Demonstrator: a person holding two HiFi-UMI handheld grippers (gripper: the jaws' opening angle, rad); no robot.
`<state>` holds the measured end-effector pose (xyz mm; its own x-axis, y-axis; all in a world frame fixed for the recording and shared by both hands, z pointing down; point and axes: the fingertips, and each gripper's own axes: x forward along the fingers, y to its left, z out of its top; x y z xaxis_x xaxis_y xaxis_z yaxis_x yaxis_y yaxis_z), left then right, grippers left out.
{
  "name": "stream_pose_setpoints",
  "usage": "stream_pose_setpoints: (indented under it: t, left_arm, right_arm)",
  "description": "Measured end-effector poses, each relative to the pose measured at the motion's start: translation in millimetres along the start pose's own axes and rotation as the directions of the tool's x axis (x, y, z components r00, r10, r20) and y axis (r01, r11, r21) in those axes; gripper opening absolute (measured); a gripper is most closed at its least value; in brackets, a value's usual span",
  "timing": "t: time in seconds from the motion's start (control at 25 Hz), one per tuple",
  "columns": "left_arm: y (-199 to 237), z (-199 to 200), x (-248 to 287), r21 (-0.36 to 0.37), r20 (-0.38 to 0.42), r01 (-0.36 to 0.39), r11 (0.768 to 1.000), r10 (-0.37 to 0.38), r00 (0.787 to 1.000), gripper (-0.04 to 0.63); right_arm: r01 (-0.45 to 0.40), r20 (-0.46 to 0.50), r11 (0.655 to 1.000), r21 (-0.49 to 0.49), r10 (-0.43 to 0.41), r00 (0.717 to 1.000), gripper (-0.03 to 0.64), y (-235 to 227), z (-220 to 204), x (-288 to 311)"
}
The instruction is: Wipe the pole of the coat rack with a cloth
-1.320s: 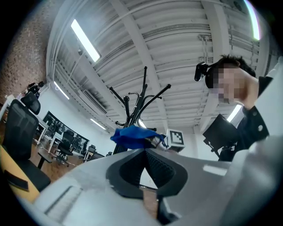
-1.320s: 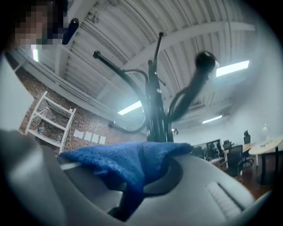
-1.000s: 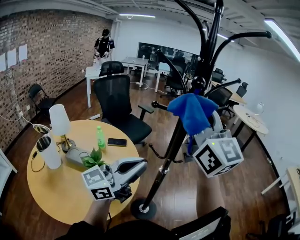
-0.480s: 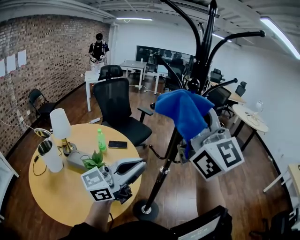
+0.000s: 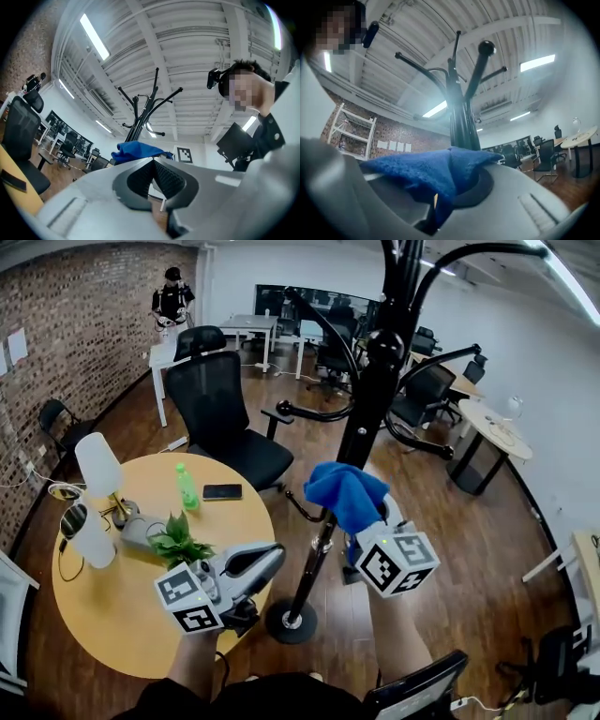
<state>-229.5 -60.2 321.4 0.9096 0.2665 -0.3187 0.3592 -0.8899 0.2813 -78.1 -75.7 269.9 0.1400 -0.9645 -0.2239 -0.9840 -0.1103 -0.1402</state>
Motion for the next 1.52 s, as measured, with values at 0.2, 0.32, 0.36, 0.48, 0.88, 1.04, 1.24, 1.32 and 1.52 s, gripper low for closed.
stream_pose_setpoints:
  t: [0.2, 0.32, 0.36, 0.48, 0.88, 1.04, 1.24, 1.32, 1.52]
  left_arm:
    - [7.8, -18.5, 0.9, -0.055, -0.025, -0.008, 0.998, 0.007, 1.000, 0.002]
    - [11.2, -29.6, -3.1, -0.089, -0.043, -0.017, 0.996, 0.013, 0.999, 0.002]
    - [12.9, -32.1, -5.3, -0.097, -0.046, -0.020, 0.995, 0.015, 0.999, 0.002]
    - [18.1, -37.9, -12.7, -0.114, -0.055, -0.029, 0.993, 0.023, 0.998, 0.002]
    - [39.1, -52.2, -31.3, -0.181, -0.018, -0.081, 0.980, 0.079, 0.997, 0.002]
    - [36.5, -53.9, -33.1, -0.156, -0.006, -0.140, 0.978, 0.141, 0.990, 0.002]
    - [38.3, -59.5, -23.2, -0.074, 0.024, -0.312, 0.947, 0.314, 0.949, 0.002]
    - [36.0, -74.8, -13.0, -0.052, 0.032, -0.387, 0.920, 0.389, 0.921, 0.002]
    - [35.9, -146.2, -1.6, -0.117, 0.070, -0.578, 0.808, 0.587, 0.806, 0.002]
  right_arm:
    - [0.056, -0.230, 0.995, 0.082, -0.036, 0.973, 0.025, -13.2, -102.5, -20.5]
    - [0.092, -0.371, 0.986, 0.141, -0.033, 0.928, 0.025, -15.6, -164.4, -35.2]
    - [0.097, -0.397, 0.981, 0.168, -0.022, 0.917, 0.025, -13.3, -179.6, -39.4]
    - [0.087, -0.409, 0.963, 0.257, 0.026, 0.912, 0.025, 2.8, -192.8, -50.9]
    - [0.034, -0.408, 0.933, 0.358, 0.123, 0.905, 0.025, 29.5, -186.8, -58.5]
    - [0.024, -0.403, 0.962, 0.272, 0.091, 0.911, 0.025, 10.8, -193.7, -51.1]
    - [-0.114, -0.327, 0.931, 0.348, 0.235, 0.915, 0.025, -8.5, -189.3, -52.0]
    - [-0.168, -0.302, 0.913, 0.371, 0.290, 0.908, 0.025, -25.3, -188.5, -63.3]
    - [-0.249, -0.432, 0.938, 0.240, 0.333, 0.838, 0.025, -104.5, -235.0, -106.5]
